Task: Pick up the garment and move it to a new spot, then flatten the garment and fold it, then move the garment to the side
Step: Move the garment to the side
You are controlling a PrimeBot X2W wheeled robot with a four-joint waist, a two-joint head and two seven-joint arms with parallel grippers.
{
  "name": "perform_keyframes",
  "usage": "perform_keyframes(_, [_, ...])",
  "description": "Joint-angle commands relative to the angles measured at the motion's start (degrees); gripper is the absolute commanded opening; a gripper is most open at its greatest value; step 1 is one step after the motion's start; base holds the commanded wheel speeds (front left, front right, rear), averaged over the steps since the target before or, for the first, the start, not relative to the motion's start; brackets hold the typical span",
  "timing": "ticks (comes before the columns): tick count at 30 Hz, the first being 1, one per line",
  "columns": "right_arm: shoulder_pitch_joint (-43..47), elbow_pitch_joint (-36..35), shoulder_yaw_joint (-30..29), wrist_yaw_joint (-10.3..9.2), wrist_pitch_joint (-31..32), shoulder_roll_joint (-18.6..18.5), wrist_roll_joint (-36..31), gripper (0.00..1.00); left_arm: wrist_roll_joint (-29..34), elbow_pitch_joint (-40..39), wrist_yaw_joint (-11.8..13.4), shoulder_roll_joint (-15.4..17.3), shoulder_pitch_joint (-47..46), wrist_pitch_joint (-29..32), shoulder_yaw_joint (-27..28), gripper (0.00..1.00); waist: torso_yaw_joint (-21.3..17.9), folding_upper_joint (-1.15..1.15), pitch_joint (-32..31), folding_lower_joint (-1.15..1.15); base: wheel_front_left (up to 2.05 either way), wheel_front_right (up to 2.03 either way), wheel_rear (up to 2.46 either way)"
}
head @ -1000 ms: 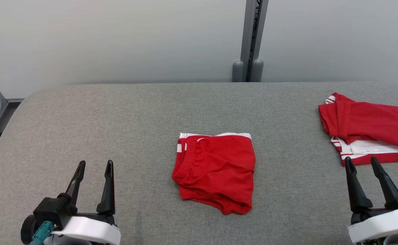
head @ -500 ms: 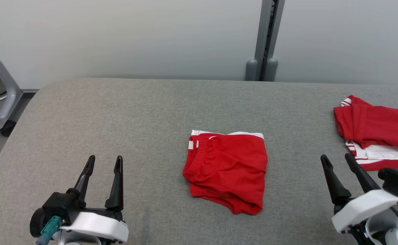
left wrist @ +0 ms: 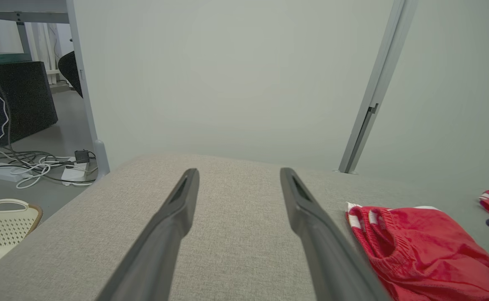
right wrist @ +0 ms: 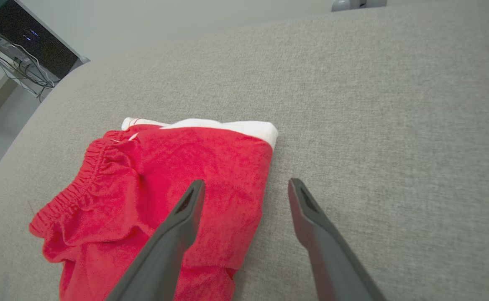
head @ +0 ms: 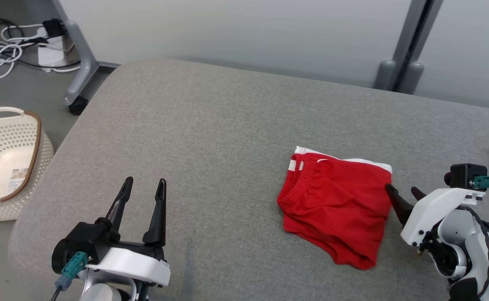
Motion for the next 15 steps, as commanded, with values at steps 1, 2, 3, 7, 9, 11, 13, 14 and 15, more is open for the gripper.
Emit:
perform_keyframes(1, [-0.68,0.82,-0.41,0.04,0.66,-0.3,-0.23,1.0,0.3,0.12,-0.09,0.03,-0.89,-0.06,0.07,1.0,1.82,0.0,1.39,0.0,0.0,0.0,0.0])
perform_keyframes(2, [-1.53,2.37,-1.14,0.04,1.81,-0.2,-0.38,1.0,0.31,0.29,-0.34,-0.11,-1.05,-0.06,0.09,1.0,2.31,0.0,1.67,0.0,0.0,0.0,0.0])
perform_keyframes(3, [-2.36,3.82,-1.86,0.04,2.84,-0.12,-0.72,1.0,0.36,0.37,-0.52,-0.27,-1.31,-0.06,0.11,1.0,2.77,0.0,1.93,0.0,0.0,0.0,0.0])
perform_keyframes(7, [-4.46,9.99,-5.05,0.04,7.46,0.94,-2.0,1.0,0.46,0.91,-1.16,-0.68,-1.77,-0.06,0.54,1.0,3.84,0.0,2.47,0.0,0.0,0.0,0.0])
perform_keyframes(9, [-5.1,12.08,-6.13,0.04,9.41,1.91,-2.02,1.0,0.76,1.06,-1.34,-1.01,-1.69,-0.06,0.55,1.0,4.12,0.0,2.6,0.0,0.0,0.0,0.0])
perform_keyframes(11, [-4.91,12.94,-6.51,0.04,10.72,3.16,-0.9,1.0,1.04,1.17,-1.42,-1.03,-1.78,-0.06,0.73,1.0,4.25,0.0,2.68,0.0,0.0,0.0,0.0])
perform_keyframes(13, [-4.49,13.32,-6.31,0.04,11.64,3.75,-0.17,1.0,1.16,1.3,-1.42,-1.13,-1.88,-0.06,0.89,1.0,4.22,0.0,2.67,0.0,0.0,0.0,0.0])
perform_keyframes(14, [-4.29,13.13,-6.24,0.04,11.64,3.92,0.31,0.98,1.3,1.37,-1.51,-1.17,-1.94,-0.06,0.94,1.0,4.15,0.0,2.64,0.0,0.0,0.0,0.0])
perform_keyframes(15, [-4.22,12.68,-6.22,0.04,11.16,4.08,0.76,0.65,1.47,1.39,-1.62,-1.2,-2.08,-0.06,0.95,1.0,4.06,0.0,2.67,0.0,0.0,0.0,0.0])
